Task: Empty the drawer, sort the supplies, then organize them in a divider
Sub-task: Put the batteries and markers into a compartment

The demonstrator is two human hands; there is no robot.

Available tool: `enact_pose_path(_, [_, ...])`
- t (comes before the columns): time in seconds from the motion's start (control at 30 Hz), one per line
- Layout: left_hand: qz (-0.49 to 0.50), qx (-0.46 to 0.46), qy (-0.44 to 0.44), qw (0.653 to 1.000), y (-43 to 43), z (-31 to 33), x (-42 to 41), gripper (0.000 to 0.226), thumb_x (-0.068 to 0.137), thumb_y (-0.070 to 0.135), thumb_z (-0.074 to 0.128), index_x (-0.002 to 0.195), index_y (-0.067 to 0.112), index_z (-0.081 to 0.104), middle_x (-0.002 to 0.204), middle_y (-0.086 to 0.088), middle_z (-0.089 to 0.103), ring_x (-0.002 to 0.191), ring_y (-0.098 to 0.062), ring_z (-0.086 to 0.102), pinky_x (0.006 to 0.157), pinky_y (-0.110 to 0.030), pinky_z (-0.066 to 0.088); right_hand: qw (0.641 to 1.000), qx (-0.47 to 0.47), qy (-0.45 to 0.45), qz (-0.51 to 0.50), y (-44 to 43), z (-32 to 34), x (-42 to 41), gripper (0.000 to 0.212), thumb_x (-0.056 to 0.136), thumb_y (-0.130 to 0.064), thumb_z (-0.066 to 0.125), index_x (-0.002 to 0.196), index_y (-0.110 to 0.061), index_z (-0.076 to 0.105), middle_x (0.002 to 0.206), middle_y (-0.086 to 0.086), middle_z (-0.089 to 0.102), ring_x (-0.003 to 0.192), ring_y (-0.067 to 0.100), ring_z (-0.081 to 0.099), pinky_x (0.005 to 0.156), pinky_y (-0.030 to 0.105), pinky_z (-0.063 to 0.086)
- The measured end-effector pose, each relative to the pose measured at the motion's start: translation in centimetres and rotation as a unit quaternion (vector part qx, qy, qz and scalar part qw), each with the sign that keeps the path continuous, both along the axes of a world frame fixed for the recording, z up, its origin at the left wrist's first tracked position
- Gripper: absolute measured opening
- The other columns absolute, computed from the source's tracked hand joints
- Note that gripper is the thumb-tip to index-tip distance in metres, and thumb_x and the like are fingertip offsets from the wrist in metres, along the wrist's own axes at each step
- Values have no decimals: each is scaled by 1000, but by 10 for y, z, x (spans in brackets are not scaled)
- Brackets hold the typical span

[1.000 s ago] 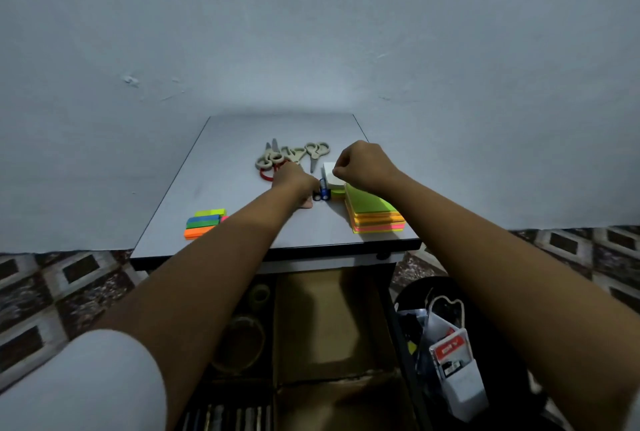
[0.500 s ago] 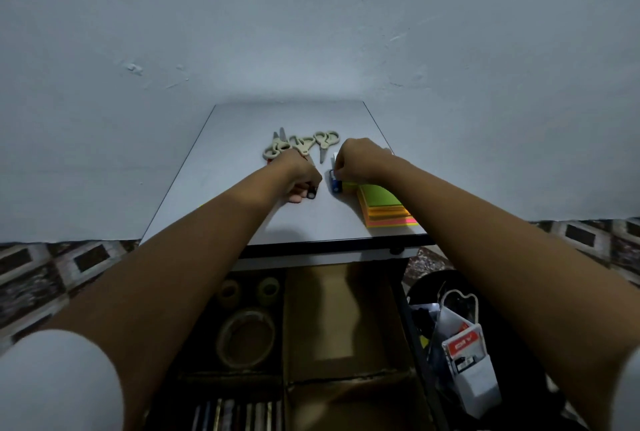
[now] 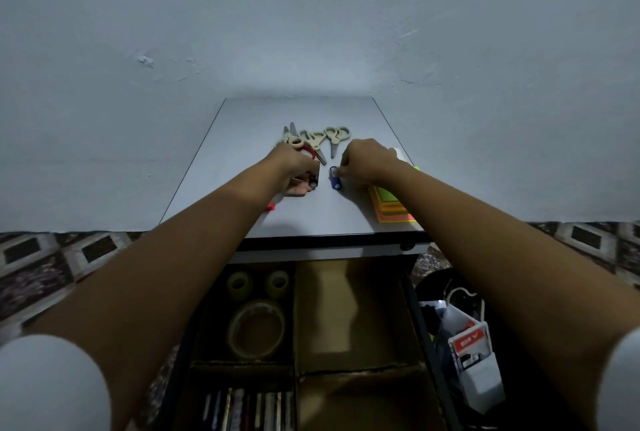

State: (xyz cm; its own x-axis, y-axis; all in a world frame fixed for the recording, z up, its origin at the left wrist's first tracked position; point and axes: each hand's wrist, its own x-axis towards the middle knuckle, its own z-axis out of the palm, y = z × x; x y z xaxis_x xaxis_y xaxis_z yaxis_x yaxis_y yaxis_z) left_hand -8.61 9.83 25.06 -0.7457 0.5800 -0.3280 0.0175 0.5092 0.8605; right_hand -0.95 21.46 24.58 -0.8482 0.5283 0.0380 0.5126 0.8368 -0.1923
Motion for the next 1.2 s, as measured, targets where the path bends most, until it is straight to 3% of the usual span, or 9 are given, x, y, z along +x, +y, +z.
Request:
enact_pose_path(0.1, [1, -1, 1, 1000, -3, 1, 0, 16, 87, 3, 58, 72, 5, 51, 66, -12, 56, 53, -16, 52, 53, -24, 47, 999, 37, -7, -1, -6, -3, 1, 32, 89, -44, 54, 99, -14, 57, 113, 10, 56, 111, 30, 50, 91, 40, 35])
enact_pose_path(0.33, [20, 8, 2, 1000, -12, 4, 0, 17, 86, 3, 59, 71, 4, 52, 66, -13, 57, 50, -16, 55, 48, -21, 49, 999, 51, -2, -13, -19, -8, -10, 40, 92, -39, 49, 120, -10, 51, 129, 14, 49, 123, 32, 42, 99, 44, 30])
enact_pose_path(0.43, [42, 33, -1, 999, -17, 7, 1, 11, 86, 3, 61, 78, 4, 54, 69, -14, 58, 53, -17, 58, 42, -19, 50, 998, 42, 40, -34, -20, -5, -9, 43, 91, -43, 52, 117, -9, 54, 127, 14, 51, 121, 32, 44, 98, 44, 32])
enact_pose_path(0.6, [48, 94, -2, 994, -32, 13, 9, 10, 85, 1, 61, 78, 5, 55, 69, -10, 58, 57, -13, 57, 53, -20, 53, 990, 45, 130, -39, -25, 12, -9, 49, 87, -52, 53, 108, -10, 66, 118, 12, 57, 112, 32, 51, 92, 42, 34])
enact_pose_path(0.77, [59, 132, -28, 989, -59, 17, 22, 10, 87, 2, 60, 77, 5, 56, 71, -10, 61, 60, -13, 60, 64, -23, 55, 976, -90, 198, -22, -40, 34, 8, 46, 85, -45, 58, 91, -1, 71, 89, 10, 70, 87, 24, 63, 71, 28, 43])
enact_pose_path(0.87, [58, 144, -53, 986, -80, 14, 34, 11, 86, 3, 62, 77, 5, 57, 75, -11, 64, 64, -14, 62, 62, -22, 56, 971, -157, 179, -11, -66, 38, 36, 38, 86, -38, 61, 77, -2, 71, 56, 3, 51, 53, 13, 45, 49, 22, 32])
enact_pose_path(0.97, [45, 144, -81, 985, -102, 4, 50, 7, 86, 4, 62, 80, 5, 60, 75, -9, 65, 60, -11, 65, 62, -21, 57, 952, -255, 167, -27, -91, 28, 64, 38, 85, -38, 62, 57, -13, 61, 59, 3, 53, 57, 17, 47, 50, 22, 34])
enact_pose_path(1.13, [12, 104, -91, 990, -140, -27, 81, 5, 88, 4, 60, 82, 4, 59, 77, -9, 61, 64, -13, 62, 53, -18, 55, 922, -367, 120, -26, -131, -6, 104, 26, 86, -30, 65, 81, -4, 70, 63, 6, 55, 58, 17, 45, 49, 22, 32])
enact_pose_path(1.2, [-5, 73, -94, 993, -156, -42, 92, 4, 88, 4, 60, 84, 4, 61, 82, -11, 63, 73, -17, 62, 55, -19, 56, 912, -397, 104, -19, -145, -22, 118, 20, 87, -27, 65, 75, -11, 67, 63, 3, 55, 59, 12, 47, 49, 20, 33])
